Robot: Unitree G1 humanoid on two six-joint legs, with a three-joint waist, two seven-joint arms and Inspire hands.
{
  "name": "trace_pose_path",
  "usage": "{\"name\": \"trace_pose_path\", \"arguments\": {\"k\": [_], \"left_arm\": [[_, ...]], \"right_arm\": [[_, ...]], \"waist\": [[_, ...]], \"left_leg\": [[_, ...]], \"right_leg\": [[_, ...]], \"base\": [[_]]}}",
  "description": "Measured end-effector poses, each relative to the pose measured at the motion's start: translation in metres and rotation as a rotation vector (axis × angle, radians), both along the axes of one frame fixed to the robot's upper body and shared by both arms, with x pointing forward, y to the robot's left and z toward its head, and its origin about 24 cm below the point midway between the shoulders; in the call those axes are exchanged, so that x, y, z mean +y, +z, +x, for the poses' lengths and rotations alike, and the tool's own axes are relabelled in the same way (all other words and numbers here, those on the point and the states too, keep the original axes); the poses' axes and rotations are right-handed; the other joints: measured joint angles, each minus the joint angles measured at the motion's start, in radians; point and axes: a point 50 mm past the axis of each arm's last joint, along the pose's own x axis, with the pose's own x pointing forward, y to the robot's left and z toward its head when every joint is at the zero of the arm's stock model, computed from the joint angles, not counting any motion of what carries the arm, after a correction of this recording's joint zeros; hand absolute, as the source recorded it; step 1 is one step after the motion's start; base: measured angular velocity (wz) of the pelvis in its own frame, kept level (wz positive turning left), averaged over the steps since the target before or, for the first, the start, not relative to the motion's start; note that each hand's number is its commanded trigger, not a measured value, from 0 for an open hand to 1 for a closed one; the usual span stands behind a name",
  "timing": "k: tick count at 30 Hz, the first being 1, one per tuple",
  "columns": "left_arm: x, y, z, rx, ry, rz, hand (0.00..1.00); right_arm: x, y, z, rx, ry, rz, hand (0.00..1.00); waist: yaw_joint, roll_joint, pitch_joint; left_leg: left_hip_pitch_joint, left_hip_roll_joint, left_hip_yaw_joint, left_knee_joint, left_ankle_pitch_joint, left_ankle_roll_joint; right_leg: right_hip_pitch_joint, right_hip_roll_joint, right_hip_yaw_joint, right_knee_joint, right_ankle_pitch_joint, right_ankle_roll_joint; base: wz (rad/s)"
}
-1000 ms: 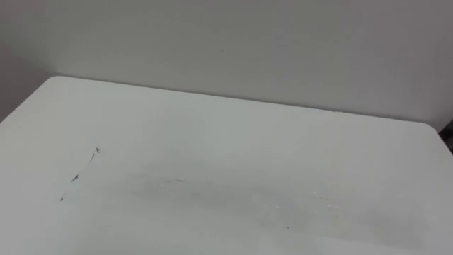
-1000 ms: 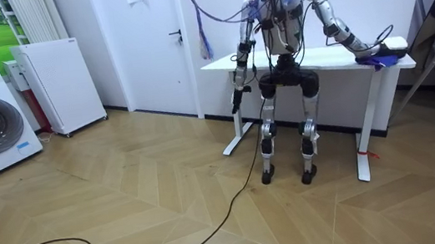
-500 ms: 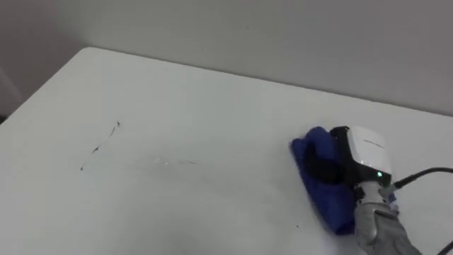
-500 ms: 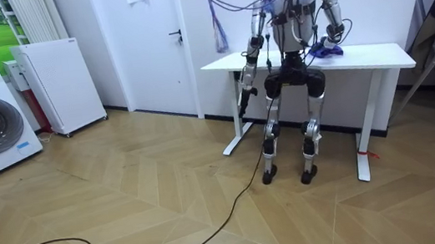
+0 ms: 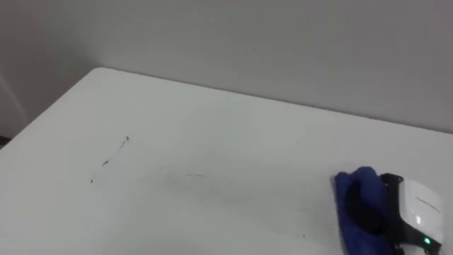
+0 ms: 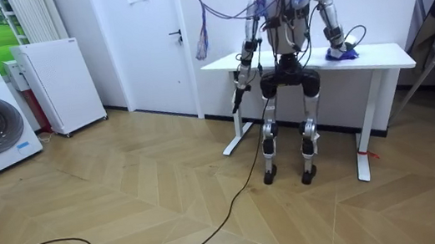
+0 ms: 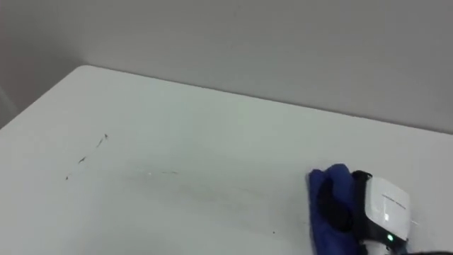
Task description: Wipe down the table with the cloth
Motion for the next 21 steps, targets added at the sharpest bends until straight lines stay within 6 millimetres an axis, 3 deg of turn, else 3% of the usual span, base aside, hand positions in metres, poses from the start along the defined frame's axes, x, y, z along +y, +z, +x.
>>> {"name": "trace_pose_path", "arguments": {"k": [2, 4, 8, 15, 18, 21], "left_arm": [[0.000, 0.000, 0.001, -0.009, -0.004, 0.006, 0.00], [0.000, 0.000, 0.002, -0.012, -0.016, 0.009, 0.00], [0.001, 0.000, 0.004, -0.016, -0.033, 0.030, 0.00], [0.002, 0.001, 0.006, -0.029, -0.012, 0.056, 0.00], [-0.001, 0.000, 0.008, -0.032, -0.024, 0.050, 0.00], [-0.002, -0.001, 0.008, -0.033, -0.010, 0.042, 0.00]], "right_arm": [[-0.003, -0.002, -0.005, -0.002, -0.040, 0.017, 1.00], [-0.006, -0.003, -0.011, -0.005, -0.076, 0.043, 1.00], [-0.012, -0.004, -0.020, -0.001, -0.125, 0.061, 1.00], [-0.012, -0.005, -0.022, 0.000, -0.137, 0.072, 1.00], [-0.011, -0.005, -0.020, 0.000, -0.124, 0.067, 1.00], [-0.006, -0.003, -0.005, -0.016, -0.110, 0.075, 1.00]], "waist": [[-0.008, -0.003, 0.0004], [-0.023, -0.009, -0.0042], [-0.025, -0.010, -0.0068], [-0.019, -0.011, -0.0051], [-0.017, -0.008, -0.0048], [-0.001, -0.004, -0.0021]], "left_leg": [[0.003, -0.001, 0.005, 0.000, -0.001, 0.001], [0.003, -0.003, 0.006, 0.001, -0.001, 0.003], [0.006, -0.005, 0.006, 0.001, -0.001, 0.004], [0.019, -0.006, 0.010, 0.001, -0.003, 0.007], [0.020, -0.005, 0.030, 0.006, -0.008, 0.012], [0.007, -0.008, 0.087, 0.035, -0.030, 0.017]], "right_leg": [[0.002, -0.001, 0.002, 0.000, 0.000, 0.002], [0.002, -0.004, 0.002, 0.001, -0.002, 0.005], [0.006, -0.006, 0.002, 0.000, -0.001, 0.007], [0.007, -0.008, 0.004, 0.000, -0.001, 0.007], [-0.005, -0.011, 0.015, 0.021, -0.007, 0.009], [-0.078, -0.032, 0.011, 0.137, -0.040, 0.007]], "base": [[0.00], [0.00], [0.00], [-0.02], [-0.16], [-0.57]]}}
